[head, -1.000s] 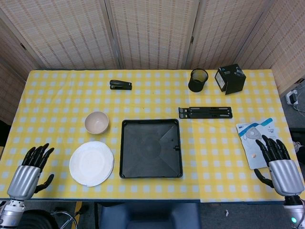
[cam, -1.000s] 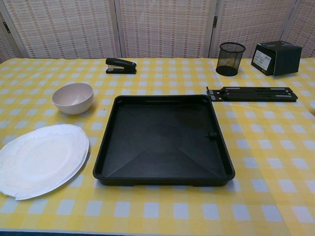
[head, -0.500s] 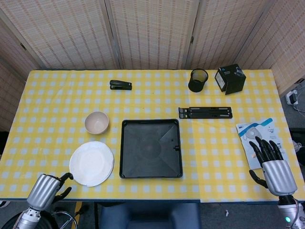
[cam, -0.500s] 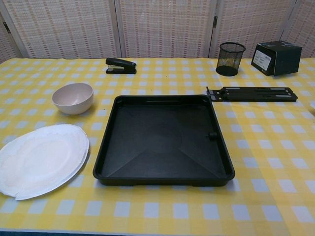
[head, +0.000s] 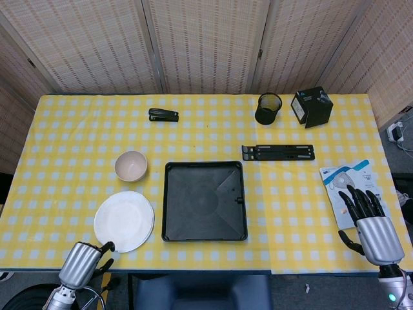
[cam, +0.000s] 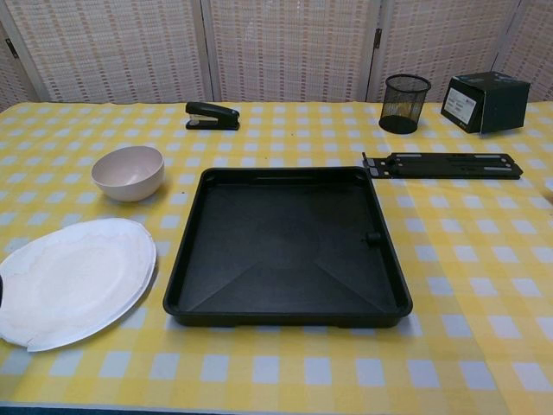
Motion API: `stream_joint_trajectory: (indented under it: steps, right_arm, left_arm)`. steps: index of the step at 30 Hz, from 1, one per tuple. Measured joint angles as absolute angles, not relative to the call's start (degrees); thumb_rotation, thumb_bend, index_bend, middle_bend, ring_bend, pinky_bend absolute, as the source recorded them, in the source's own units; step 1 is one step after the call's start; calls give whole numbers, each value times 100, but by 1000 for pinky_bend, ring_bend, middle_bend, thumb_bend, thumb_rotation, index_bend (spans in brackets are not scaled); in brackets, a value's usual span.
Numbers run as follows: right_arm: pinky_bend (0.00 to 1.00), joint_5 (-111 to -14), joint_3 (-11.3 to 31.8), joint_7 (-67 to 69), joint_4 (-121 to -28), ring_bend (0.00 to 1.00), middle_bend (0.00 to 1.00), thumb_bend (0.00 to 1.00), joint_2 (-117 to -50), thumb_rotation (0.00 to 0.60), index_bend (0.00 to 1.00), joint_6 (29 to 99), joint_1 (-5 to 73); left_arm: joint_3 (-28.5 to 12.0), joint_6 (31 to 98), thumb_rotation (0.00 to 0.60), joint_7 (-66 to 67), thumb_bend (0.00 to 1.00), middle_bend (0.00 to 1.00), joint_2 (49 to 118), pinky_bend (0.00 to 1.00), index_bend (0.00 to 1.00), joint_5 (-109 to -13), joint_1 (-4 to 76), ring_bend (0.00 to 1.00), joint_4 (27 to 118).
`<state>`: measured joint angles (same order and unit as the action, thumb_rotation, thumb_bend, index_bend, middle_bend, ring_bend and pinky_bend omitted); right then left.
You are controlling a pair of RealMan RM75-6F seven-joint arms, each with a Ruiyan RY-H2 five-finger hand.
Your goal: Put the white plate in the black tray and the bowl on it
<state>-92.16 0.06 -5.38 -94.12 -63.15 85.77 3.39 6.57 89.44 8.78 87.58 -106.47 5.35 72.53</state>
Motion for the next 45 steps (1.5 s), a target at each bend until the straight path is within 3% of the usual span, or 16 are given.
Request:
stream_joint_trajectory:
  steps: [15,45]
  right_arm:
    - [0,-9124,24,-572,-9407,0,0,313,-6315,600,0,8471,371]
    - [0,-9015,62,-611,-9389,0,0,313,-6330,600,0,8420,390]
  left_arm:
    - [619,8669,600,743,246,1000,9570,1000,519,-10460,716,1000,6053]
    - [587,8592,600,532,254,1000,10077,1000,522,-10107,885,1000,5548]
